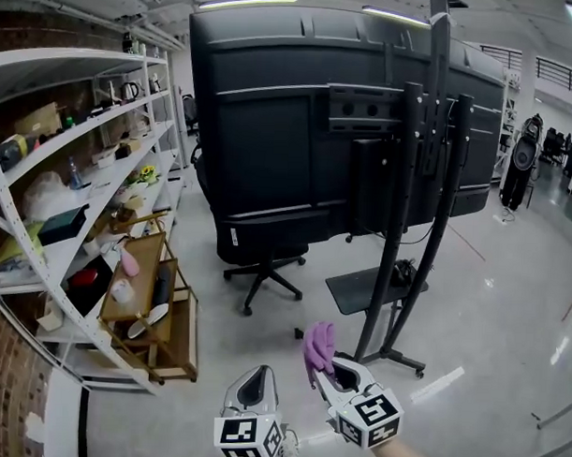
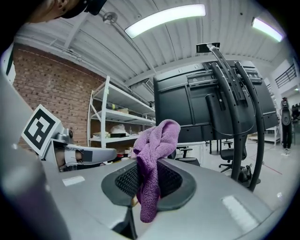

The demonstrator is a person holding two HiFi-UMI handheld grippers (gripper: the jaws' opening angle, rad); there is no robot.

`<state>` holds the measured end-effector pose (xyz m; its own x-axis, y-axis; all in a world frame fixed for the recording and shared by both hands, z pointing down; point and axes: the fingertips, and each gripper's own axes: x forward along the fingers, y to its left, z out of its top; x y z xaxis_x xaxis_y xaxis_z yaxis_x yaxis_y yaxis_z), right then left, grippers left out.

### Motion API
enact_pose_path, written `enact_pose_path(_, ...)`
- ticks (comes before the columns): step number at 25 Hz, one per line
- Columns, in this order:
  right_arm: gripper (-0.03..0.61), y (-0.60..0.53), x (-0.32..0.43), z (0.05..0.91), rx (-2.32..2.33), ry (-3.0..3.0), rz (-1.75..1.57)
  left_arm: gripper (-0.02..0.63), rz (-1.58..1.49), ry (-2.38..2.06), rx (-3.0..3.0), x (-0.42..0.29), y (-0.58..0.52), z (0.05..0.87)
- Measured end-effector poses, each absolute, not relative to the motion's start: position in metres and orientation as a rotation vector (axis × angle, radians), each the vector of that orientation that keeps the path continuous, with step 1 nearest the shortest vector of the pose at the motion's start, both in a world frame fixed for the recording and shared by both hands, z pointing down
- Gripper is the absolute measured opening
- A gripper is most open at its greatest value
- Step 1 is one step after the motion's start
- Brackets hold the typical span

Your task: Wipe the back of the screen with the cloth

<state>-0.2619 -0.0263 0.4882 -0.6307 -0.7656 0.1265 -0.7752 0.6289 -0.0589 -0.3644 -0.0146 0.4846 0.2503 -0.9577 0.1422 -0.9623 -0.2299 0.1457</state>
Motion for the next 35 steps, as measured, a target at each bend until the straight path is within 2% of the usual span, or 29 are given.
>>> enact_pose_path(7, 0.063, -0.206, -0.249, 0.452, 1.554, -2.672, 0.058, 0.008, 0.022, -1.724, 2.4, -0.38, -0.177, 0.463)
enact_pose_path(12, 0.063, -0.323, -0.21, 0.407, 1.826, -2.575, -0.075, 0.008, 0.06, -1.717, 2.494, -0.377, -0.27, 0.439)
enact_pose_path(22, 0.063, -0.457, -0.144, 0.343, 2.082, -2.33, -0.287, 0.008, -0.007, -1.782, 2.507, -0.359, -0.348, 0.4)
enact_pose_path(27, 0.061, -0.466, -0.176, 0.343, 1.989, -2.4, -0.266, 0.008, -0.002, -1.855, 2.458, -0.37, -0.358, 0.396)
enact_pose_path(35, 0.063, -0.418, -0.317, 0.34, 1.605, -2.62, -0.38, 0.008, 0.018, -2.029, 2.306, -0.432, -0.354, 0.396)
